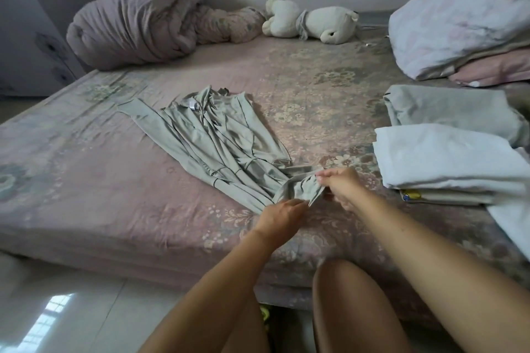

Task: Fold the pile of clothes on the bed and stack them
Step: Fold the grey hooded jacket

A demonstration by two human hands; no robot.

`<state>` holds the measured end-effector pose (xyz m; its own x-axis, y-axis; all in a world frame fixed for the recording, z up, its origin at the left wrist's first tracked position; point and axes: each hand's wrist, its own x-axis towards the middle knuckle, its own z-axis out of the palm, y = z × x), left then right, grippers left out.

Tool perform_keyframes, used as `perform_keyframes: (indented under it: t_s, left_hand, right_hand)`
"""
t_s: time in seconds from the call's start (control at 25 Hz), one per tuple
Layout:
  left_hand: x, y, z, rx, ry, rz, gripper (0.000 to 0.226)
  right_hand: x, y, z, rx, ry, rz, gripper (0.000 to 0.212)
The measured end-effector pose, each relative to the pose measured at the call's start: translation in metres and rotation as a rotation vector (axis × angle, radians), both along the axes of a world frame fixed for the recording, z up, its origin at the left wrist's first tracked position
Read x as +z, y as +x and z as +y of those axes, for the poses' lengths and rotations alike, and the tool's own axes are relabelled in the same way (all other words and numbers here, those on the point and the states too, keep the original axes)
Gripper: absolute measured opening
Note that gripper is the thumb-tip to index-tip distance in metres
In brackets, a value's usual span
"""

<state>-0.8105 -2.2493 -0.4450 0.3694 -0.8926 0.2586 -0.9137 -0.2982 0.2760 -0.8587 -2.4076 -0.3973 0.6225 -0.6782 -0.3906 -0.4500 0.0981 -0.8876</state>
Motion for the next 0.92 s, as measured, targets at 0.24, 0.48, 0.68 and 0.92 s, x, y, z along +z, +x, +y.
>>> perform_keyframes:
  t_s: [0.24,0.48,0.68,0.92]
  left_hand:
    - [0.065,0.028,-0.026,0.147,-0.144,0.392,0.035]
    - [0.111,0.125,-0.115,0.019,0.138,0.543,0.029]
    - [0.197,0.198,-0.147,-0.113,0.174,0.971,0.007]
    - [0.370,0.226,-0.139,0.096,-0.151,0.671,0.012]
  right_hand:
    - [0.044,-0.013,-0.022,0.242,-0.157,-0.172,0.030]
    - [0.073,0.044,-0.062,0.279,0.061,-0.343,0.021]
    - [0.162,0.099,-0.111,0.233,0.088,-0.345,0.022]
    - [0.322,0.151,-0.118,0.477,-0.218,-0.184,0.028]
